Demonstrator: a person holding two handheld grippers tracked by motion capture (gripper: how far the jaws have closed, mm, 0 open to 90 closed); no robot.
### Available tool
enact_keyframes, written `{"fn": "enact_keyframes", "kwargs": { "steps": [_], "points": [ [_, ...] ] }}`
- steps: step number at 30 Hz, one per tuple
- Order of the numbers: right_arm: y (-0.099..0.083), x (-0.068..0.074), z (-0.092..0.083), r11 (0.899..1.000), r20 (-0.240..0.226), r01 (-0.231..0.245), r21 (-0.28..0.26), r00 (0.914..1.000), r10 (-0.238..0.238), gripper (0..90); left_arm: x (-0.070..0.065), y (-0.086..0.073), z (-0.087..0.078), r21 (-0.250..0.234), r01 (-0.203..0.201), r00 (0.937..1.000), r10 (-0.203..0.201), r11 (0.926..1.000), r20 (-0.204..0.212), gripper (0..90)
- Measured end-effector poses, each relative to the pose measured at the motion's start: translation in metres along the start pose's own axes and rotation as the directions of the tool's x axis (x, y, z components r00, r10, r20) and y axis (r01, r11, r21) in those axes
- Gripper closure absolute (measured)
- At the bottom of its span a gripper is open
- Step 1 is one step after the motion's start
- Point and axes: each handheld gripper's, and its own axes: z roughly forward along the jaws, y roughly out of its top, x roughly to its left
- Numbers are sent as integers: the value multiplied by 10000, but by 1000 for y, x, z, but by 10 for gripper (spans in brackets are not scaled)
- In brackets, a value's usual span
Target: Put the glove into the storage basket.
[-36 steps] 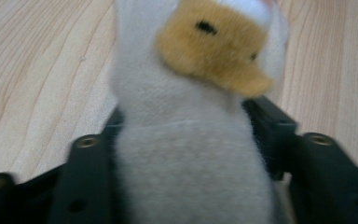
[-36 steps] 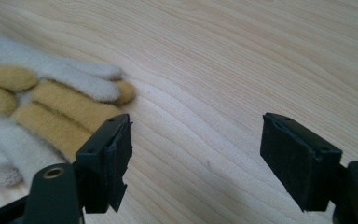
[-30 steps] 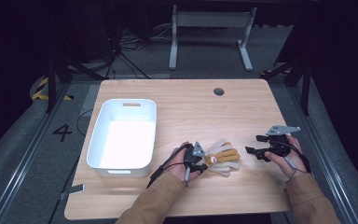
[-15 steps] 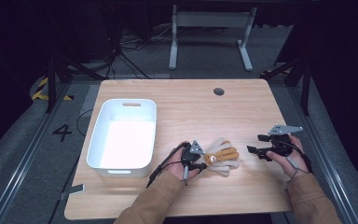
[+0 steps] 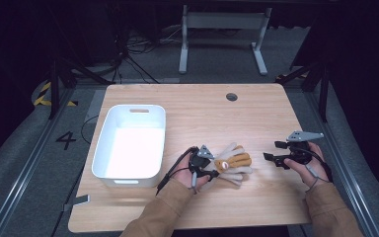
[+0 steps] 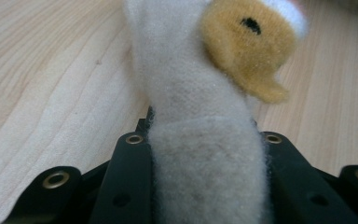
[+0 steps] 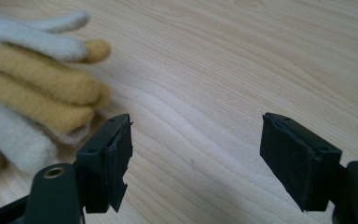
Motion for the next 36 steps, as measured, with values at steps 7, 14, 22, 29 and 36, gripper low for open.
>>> {"fn": "enact_keyframes", "kwargs": {
  "steps": [7,14,22,29,36],
  "points": [
    [0,-5,-3,9999,107,-144,-51,9998,144,254,2,17,-20,625,58,9989,-29,9980,-467,697],
    [-1,-8,-3,9994,-38,-145,302,9999,146,259,8,32,-33,927,414,9963,-340,9948,-794,697],
    [-2,-12,-3,9914,26,-381,1252,9993,380,352,13,52,-47,1238,858,9917,-728,9886,-1058,696],
    [7,-15,7,9668,-522,23,2556,9986,114,411,14,65,-60,1490,1302,9839,-1091,9802,-1415,696],
    [14,-14,16,9409,-658,470,3354,9975,-264,422,19,75,-70,1653,1778,9733,-1486,9701,-1749,696]
  ]
}}
